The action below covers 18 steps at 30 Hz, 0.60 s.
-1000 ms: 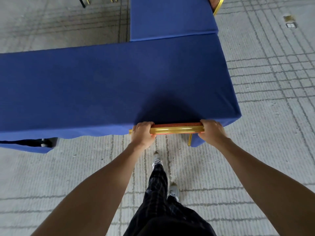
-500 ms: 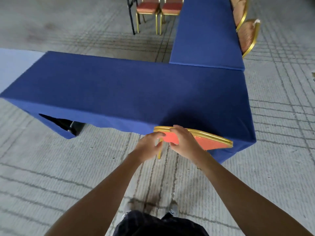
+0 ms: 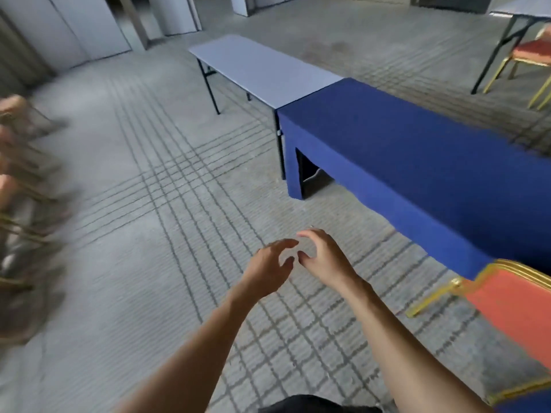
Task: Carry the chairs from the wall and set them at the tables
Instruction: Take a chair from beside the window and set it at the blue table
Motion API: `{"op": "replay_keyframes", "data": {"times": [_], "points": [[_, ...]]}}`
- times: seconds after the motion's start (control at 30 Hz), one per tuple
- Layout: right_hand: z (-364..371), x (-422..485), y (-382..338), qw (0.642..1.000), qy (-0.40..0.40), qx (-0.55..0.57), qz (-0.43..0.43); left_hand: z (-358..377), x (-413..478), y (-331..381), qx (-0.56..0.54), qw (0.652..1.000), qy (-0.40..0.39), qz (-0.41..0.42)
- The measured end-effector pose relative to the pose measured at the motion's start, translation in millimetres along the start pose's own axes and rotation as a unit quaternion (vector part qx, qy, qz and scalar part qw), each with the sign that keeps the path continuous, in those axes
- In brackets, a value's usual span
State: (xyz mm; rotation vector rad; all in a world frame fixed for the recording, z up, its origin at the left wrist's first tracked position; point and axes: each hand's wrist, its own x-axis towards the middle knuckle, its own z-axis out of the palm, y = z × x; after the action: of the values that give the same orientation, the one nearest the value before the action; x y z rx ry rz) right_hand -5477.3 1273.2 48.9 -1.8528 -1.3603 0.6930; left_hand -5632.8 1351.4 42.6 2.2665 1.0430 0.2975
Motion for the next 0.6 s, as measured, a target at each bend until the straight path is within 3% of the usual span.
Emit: {"op": "replay_keyframes", "data": {"times": [0.17, 0.27, 0.47, 0.6], "points": [[151.9, 21.2, -105.5, 0.994, -0.099, 0.023, -0.050, -96.6, -90.0, -145.3, -0.010, 0.994, 0.054, -0.090], [228.6, 28.2, -170.5, 0.983, -0.152, 0.022, -0.105, -137.6, -142.2, -213.9, -0.058, 0.977, 0.124, -0.162], [333.9, 53.1, -265.4, 0.945, -0.273, 0.019, -0.177, -194.8, -201.8, -300.7, -0.140, 0.936, 0.226, -0.231], [400.7, 84.1, -300.2, 0.929, -0.326, 0.018, -0.176, -223.8, -221.8, -355.3, -0.174, 0.909, 0.259, -0.278]]}}
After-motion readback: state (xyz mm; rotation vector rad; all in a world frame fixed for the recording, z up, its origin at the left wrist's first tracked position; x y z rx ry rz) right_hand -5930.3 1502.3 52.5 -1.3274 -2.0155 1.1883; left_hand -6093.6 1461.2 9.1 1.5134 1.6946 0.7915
